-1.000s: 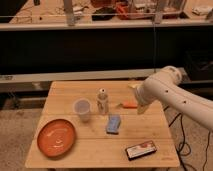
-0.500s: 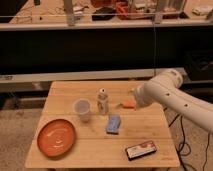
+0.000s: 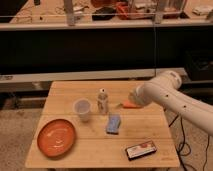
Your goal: Knock the bottle over
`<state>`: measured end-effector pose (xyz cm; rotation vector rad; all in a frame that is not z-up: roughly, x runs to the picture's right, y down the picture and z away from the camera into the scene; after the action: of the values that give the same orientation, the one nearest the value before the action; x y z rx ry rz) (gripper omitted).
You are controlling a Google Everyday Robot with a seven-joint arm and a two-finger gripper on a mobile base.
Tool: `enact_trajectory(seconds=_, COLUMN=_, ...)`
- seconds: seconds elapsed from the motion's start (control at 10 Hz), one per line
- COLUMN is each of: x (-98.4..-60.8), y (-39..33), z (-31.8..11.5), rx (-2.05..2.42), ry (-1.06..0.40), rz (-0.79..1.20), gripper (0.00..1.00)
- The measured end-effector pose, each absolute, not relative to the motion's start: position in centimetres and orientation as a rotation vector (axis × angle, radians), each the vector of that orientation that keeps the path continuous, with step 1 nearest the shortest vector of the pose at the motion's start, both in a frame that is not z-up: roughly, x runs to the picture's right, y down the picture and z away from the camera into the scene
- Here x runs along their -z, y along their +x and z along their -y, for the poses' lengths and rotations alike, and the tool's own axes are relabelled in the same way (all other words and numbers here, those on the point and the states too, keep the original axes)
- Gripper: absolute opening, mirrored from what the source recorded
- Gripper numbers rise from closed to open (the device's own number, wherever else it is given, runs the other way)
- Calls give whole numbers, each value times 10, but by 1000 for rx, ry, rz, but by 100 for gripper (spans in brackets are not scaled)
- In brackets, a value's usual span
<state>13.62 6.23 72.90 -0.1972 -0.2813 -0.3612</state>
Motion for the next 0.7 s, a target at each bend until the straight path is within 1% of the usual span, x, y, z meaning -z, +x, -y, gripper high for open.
enact_trajectory(seconds=0.1, x=-733, y=135, z=-61, rx=368, ry=-191, rz=286, gripper=2)
enact_trajectory(seconds=0.2, x=-736, y=135, z=-60, rx=373, ry=-183, rz=287, gripper=0)
enact_trajectory(seconds=0.7, x=-752, y=120, z=-62, rx=405, ry=-161, rz=324, gripper=0)
